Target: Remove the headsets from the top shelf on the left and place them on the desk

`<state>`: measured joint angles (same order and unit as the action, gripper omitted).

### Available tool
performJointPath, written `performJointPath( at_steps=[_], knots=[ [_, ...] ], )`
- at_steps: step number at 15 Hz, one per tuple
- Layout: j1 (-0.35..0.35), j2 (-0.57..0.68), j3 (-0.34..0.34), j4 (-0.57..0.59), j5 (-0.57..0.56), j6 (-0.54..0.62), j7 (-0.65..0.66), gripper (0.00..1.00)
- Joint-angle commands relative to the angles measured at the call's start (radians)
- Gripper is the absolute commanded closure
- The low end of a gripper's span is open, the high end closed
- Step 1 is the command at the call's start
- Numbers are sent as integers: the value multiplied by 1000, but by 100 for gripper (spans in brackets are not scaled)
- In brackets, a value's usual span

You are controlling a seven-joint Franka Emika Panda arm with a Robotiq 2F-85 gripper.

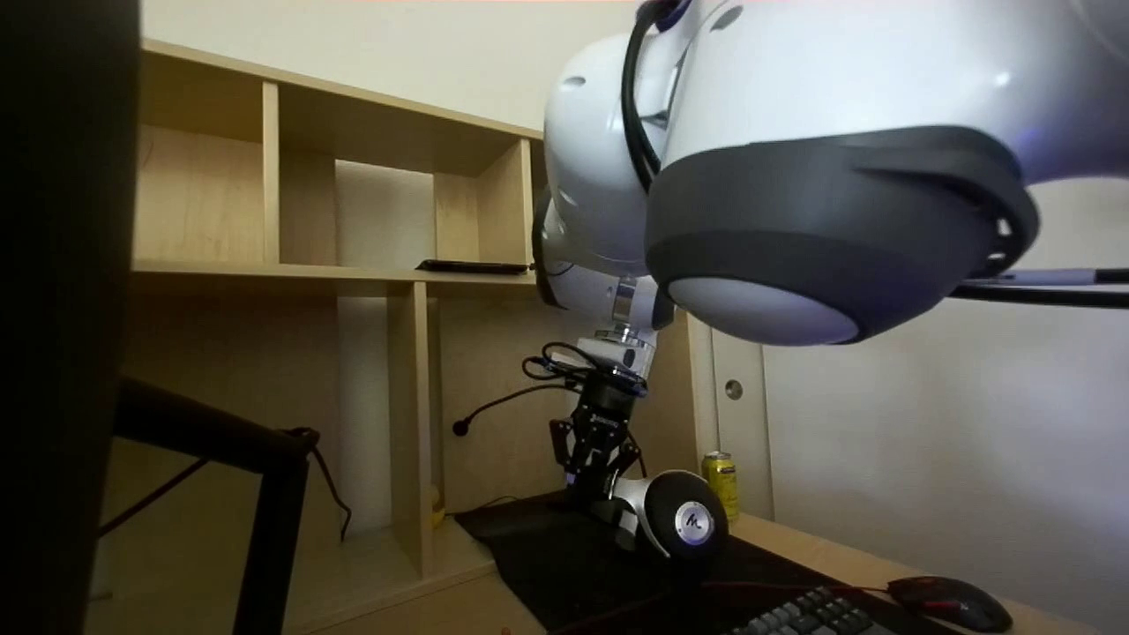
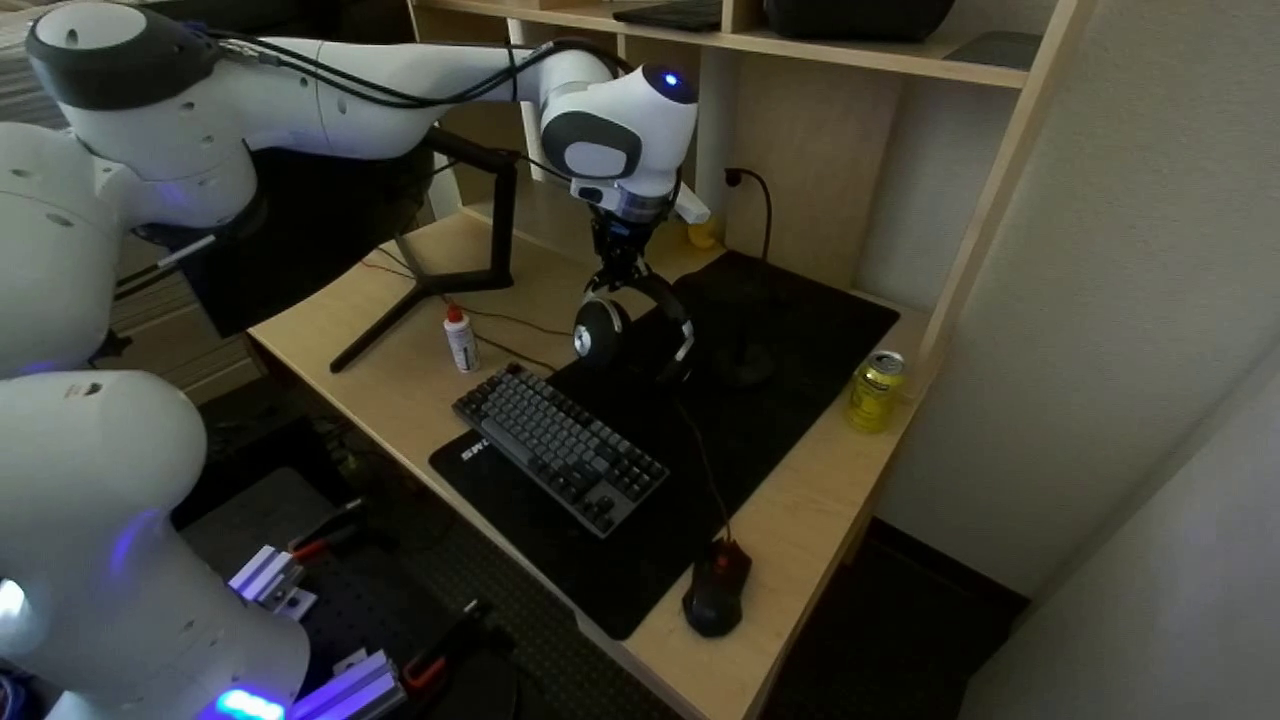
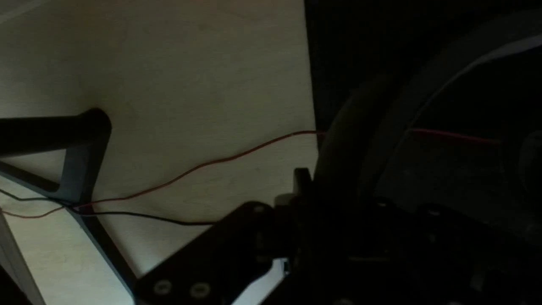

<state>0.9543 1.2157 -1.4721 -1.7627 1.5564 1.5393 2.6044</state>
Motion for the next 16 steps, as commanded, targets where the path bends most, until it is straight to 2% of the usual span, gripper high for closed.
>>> performJointPath(
  at_steps=[1, 3, 4, 6, 7, 8, 11, 12, 13, 14, 15, 16],
  knots=[
    [52, 60, -56, -117, 16, 76, 0, 95],
    [57, 73, -51, -151, -7, 68, 0, 95],
    [8, -89, 61, -99, -113, 178, -1, 79],
    [12, -63, 57, -125, -110, 177, -1, 79],
    [8, -43, 64, -125, -104, 192, -1, 95],
    [12, 78, 15, -113, -20, 120, -1, 95],
    [4, 97, 58, -87, 5, 154, -1, 95],
    [-13, -20, 144, -85, -87, 271, -1, 95],
    [8, 107, 79, -77, 6, 198, -1, 95],
    [6, 102, 94, -71, 10, 223, -1, 95],
    [-26, -22, 180, -67, -86, 339, -1, 95],
    [-5, 106, 98, -60, 8, 251, 0, 95]
  ],
)
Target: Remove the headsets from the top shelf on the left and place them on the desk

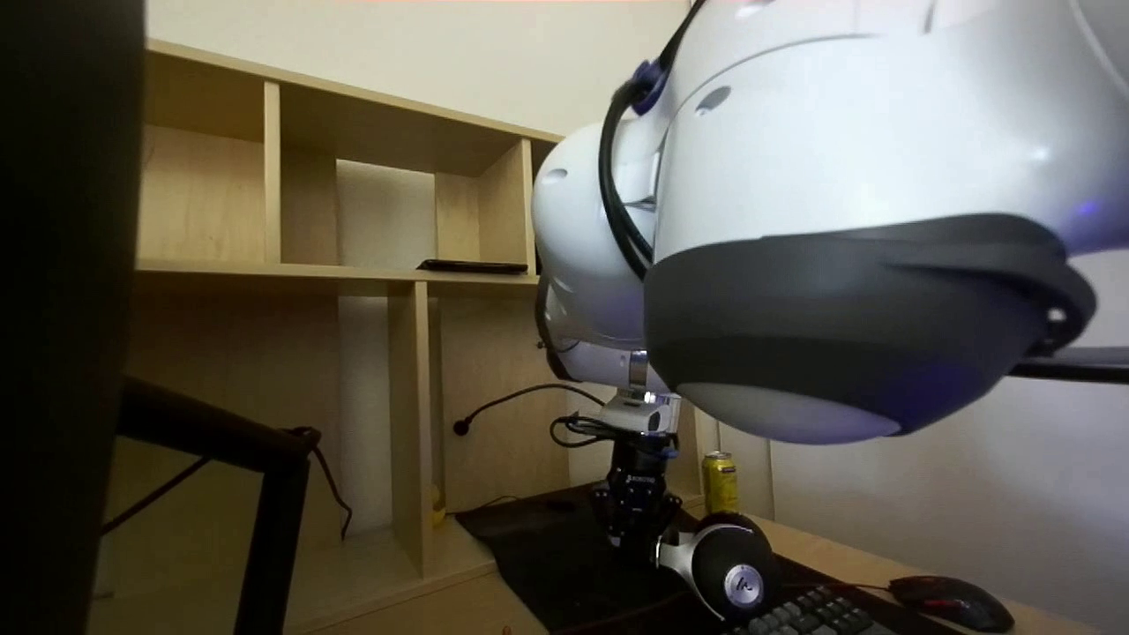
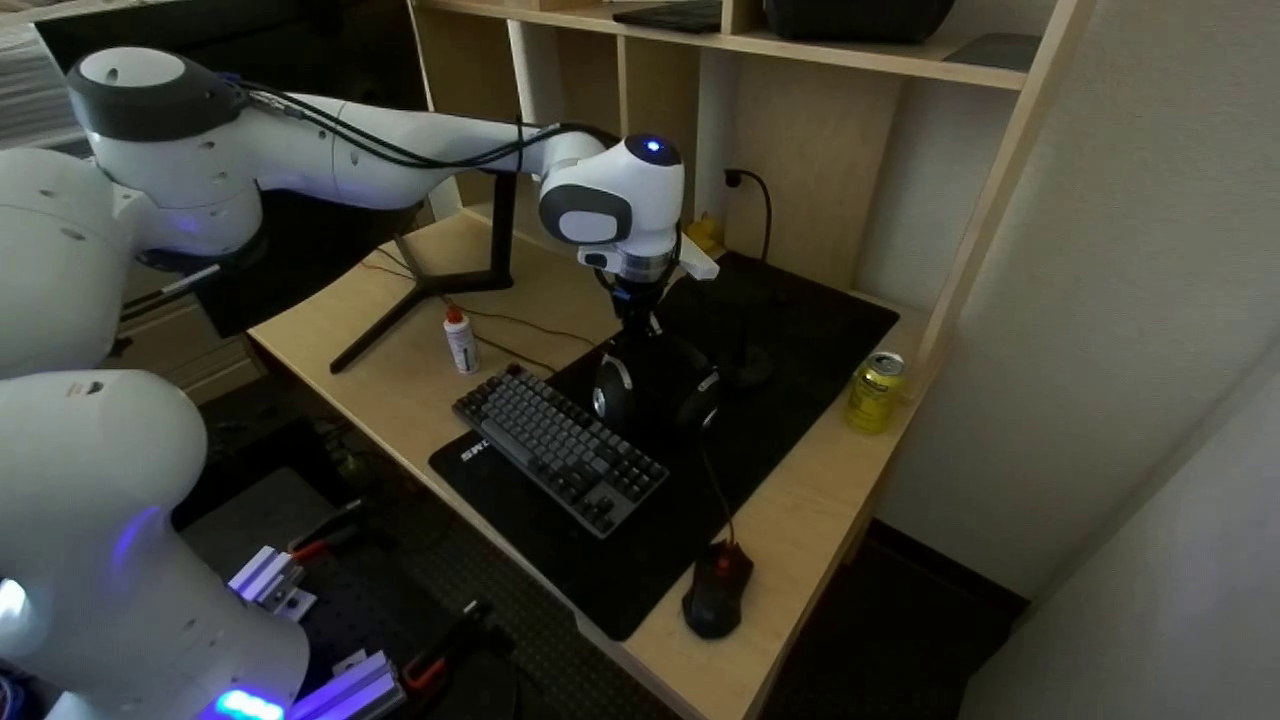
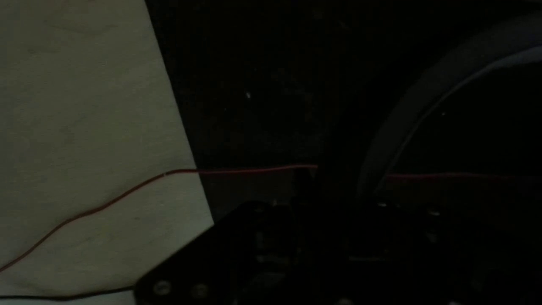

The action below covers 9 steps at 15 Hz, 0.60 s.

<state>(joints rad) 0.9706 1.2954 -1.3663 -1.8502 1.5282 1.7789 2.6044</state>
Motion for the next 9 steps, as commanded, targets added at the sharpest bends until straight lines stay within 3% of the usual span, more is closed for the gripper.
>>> performJointPath(
  at_steps=[1, 2, 3, 4, 5, 6, 7, 8, 9],
  knots=[
    [-29, 12, 1, 29, 39, 28, 0, 95],
    [-65, -124, 94, 24, -61, 145, 0, 95],
    [-41, 5, 9, 26, 41, 50, 1, 95],
    [-51, -9, 24, 23, 46, 57, 1, 95],
    [-88, -152, 123, 16, -59, 168, 1, 54],
    [-60, -34, 38, 22, 32, 54, 1, 53],
    [-62, -72, 48, 22, 24, 43, 1, 47],
    [-94, -222, 134, 23, -83, 128, 1, 42],
    [-88, -251, 135, 16, -104, 124, -9, 34]
  ],
)
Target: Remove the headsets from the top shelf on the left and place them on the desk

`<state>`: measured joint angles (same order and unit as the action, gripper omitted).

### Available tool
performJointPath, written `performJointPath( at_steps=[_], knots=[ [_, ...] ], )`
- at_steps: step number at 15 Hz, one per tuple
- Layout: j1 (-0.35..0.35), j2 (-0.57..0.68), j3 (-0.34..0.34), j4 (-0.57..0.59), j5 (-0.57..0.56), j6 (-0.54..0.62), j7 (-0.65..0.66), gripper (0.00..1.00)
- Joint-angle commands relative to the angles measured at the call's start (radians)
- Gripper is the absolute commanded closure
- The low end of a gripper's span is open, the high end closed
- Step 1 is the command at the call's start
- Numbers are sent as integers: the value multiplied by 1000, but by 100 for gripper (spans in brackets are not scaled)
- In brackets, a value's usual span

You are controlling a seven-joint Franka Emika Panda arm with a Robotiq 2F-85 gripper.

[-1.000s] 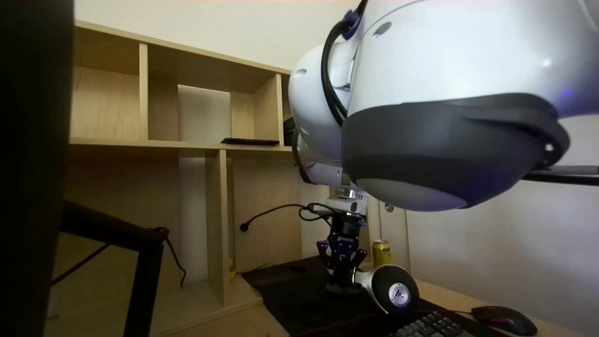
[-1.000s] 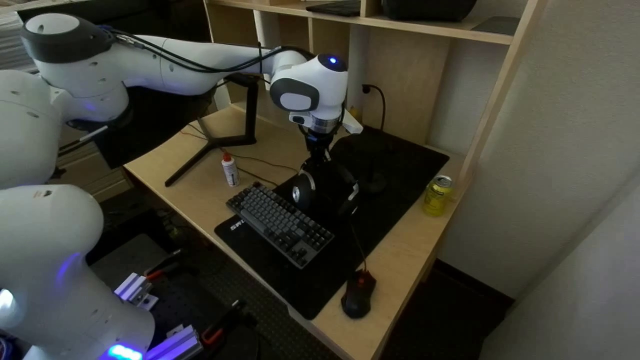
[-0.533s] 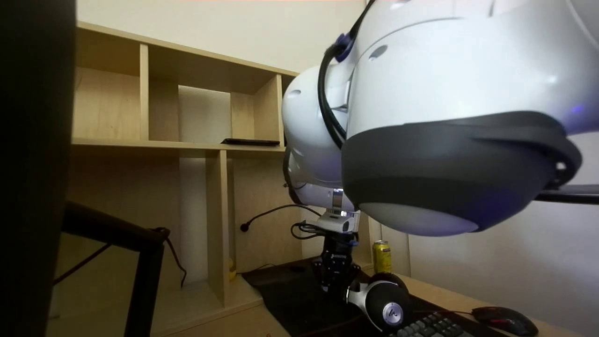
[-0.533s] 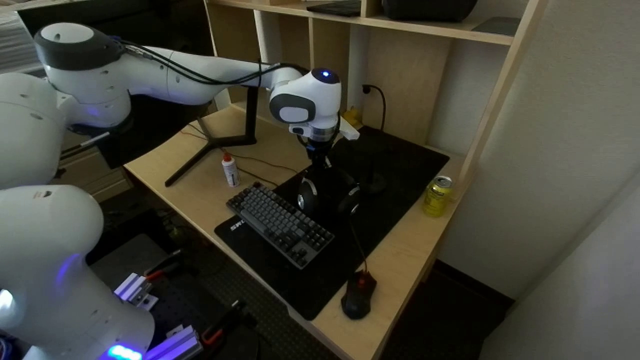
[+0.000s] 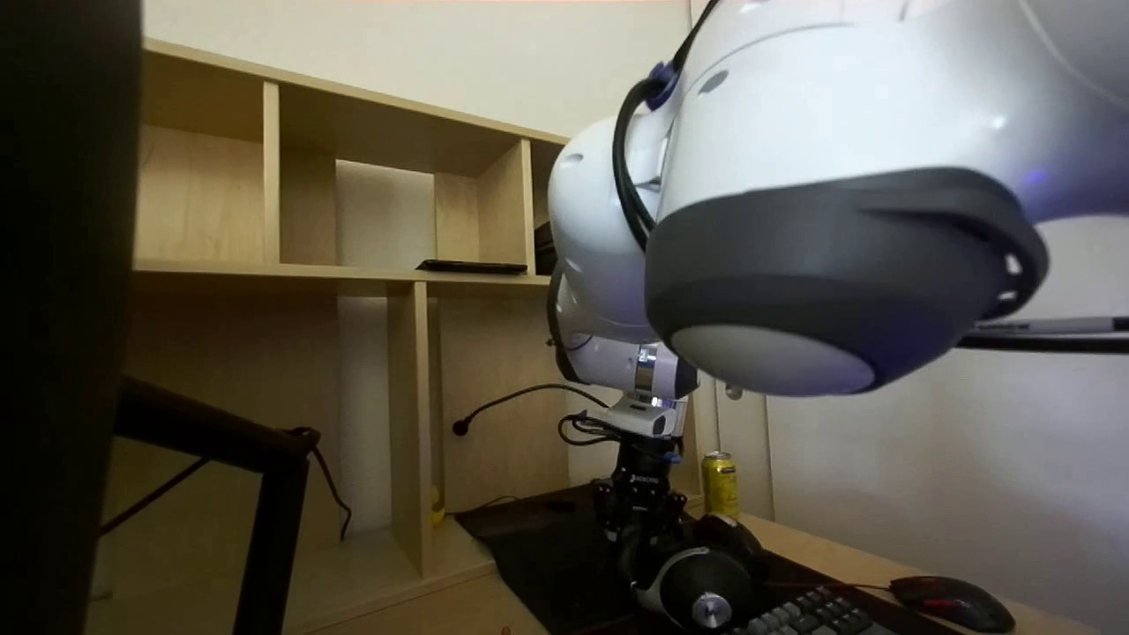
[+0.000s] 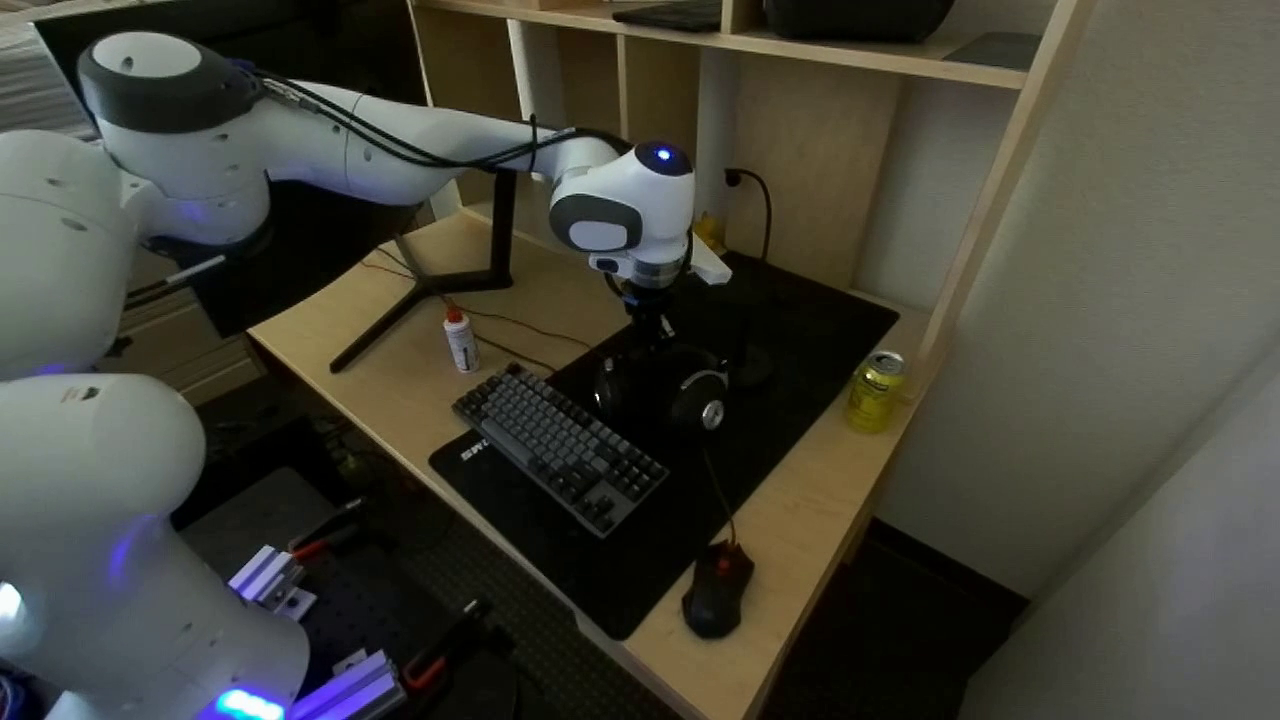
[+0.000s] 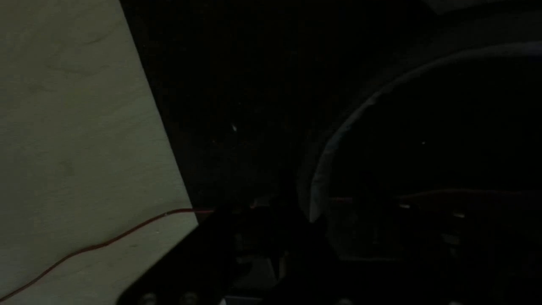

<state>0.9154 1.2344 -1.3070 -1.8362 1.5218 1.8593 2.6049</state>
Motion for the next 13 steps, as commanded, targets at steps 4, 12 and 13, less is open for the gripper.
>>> performJointPath(
  at_steps=[4, 12, 13],
  knots=[
    [-1, -381, 72, -92, -259, -14, -50, 6],
    [6, -616, 32, -224, -613, -81, -7, 0],
    [5, -656, 32, -245, -636, -85, -7, 0]
  ],
)
